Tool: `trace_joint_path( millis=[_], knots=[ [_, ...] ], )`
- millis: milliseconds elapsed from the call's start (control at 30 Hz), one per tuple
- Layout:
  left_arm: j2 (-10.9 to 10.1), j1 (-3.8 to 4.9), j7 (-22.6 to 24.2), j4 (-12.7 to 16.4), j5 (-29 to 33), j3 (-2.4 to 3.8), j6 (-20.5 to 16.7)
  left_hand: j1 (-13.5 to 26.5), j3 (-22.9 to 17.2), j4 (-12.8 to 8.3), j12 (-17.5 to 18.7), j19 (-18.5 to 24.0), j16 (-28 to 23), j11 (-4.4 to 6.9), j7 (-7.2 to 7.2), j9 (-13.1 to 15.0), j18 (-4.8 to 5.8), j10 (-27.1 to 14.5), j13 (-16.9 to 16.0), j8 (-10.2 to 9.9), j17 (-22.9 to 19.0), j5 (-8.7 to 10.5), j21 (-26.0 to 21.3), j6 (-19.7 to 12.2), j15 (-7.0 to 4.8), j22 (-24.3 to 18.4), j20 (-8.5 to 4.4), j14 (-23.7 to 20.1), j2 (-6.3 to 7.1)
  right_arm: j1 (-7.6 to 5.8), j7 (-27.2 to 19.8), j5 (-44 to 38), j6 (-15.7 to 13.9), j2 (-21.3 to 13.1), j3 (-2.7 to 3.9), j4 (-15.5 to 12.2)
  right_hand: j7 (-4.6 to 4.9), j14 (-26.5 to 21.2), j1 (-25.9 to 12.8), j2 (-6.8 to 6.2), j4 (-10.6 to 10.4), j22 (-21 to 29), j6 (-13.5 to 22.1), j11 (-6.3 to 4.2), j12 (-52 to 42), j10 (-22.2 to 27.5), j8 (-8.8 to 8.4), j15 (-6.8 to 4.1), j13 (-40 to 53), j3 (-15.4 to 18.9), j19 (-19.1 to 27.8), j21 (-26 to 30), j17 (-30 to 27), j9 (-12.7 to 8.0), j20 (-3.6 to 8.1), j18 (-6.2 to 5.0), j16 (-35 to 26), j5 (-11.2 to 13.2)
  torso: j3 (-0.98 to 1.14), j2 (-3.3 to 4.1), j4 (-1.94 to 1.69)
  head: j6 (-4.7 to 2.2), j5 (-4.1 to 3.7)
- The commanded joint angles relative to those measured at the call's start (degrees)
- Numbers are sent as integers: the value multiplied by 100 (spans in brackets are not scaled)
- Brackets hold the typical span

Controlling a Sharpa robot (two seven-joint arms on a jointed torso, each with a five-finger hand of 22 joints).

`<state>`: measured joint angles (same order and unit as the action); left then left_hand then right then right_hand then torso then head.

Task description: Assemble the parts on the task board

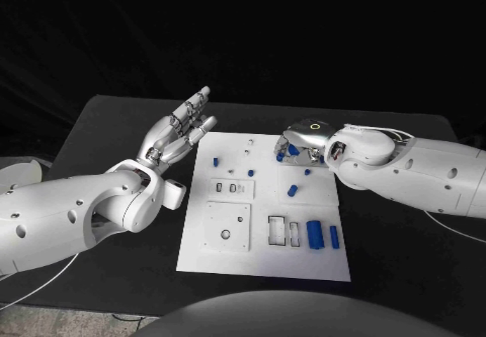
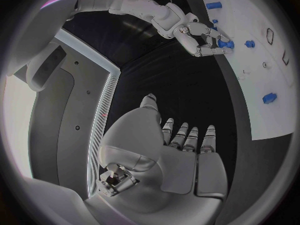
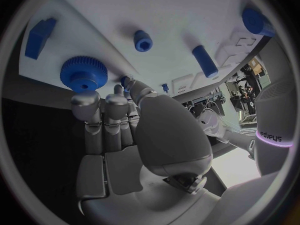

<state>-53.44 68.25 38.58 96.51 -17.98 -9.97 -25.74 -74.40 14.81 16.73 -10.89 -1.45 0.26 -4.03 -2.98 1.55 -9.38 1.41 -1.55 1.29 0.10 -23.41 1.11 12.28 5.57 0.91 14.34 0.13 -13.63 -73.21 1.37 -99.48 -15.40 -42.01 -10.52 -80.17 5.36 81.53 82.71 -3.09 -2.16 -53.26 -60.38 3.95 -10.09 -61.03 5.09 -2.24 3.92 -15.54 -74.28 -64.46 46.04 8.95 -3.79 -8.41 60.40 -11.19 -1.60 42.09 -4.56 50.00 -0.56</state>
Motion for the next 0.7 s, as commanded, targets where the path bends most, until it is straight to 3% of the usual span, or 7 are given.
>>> trace_joint_path(
  millis=[33, 400, 700],
  knots=[
    [21, 4, 27, -4, 18, 2, 125, -68, -42, -2, -34, -16, -26, -52, 34, 7, -93, -9, -5, 31, -10, -29, 32, -6, 45, 7, 44, -13, -1, 21, -128, 48, -17, 17, 0, 25, -13, -46, 7, 66, 9, -30, -126, -20, -31, -149, 57, 10, 9, -58, 52, -38, -23, 38, -11, 85, -7, 34, 1, 1, -3, 0, 17],
    [58, -2, 0, -79, 36, -2, 165, -108, -52, -3, -43, -26, -26, -77, 68, 9, -94, -3, -6, 34, -10, -64, 41, 15, 73, 12, 65, -13, -12, 37, -272, 219, -238, -1, 32, 24, 23, -42, 129, 164, 60, -228, -503, -111, -89, -652, 203, 54, 19, -190, 20, -148, -12, 168, -51, 113, 20, 196, -3, -5, -6, 0, 48],
    [65, -7, -28, -91, 45, -6, 182, -137, -58, -6, -45, -33, -26, -91, 83, 9, -95, -1, -6, 33, -10, -86, 48, 13, 95, 15, 80, -13, -16, 10, -212, 333, -369, -9, 243, -65, 9, 12, 26, 153, -10, -430, -581, -109, -39, -751, 234, 59, 0, -144, -63, -285, 90, 229, -59, 148, 109, 197, -10, -2, -5, 0, 85]
  ],
)
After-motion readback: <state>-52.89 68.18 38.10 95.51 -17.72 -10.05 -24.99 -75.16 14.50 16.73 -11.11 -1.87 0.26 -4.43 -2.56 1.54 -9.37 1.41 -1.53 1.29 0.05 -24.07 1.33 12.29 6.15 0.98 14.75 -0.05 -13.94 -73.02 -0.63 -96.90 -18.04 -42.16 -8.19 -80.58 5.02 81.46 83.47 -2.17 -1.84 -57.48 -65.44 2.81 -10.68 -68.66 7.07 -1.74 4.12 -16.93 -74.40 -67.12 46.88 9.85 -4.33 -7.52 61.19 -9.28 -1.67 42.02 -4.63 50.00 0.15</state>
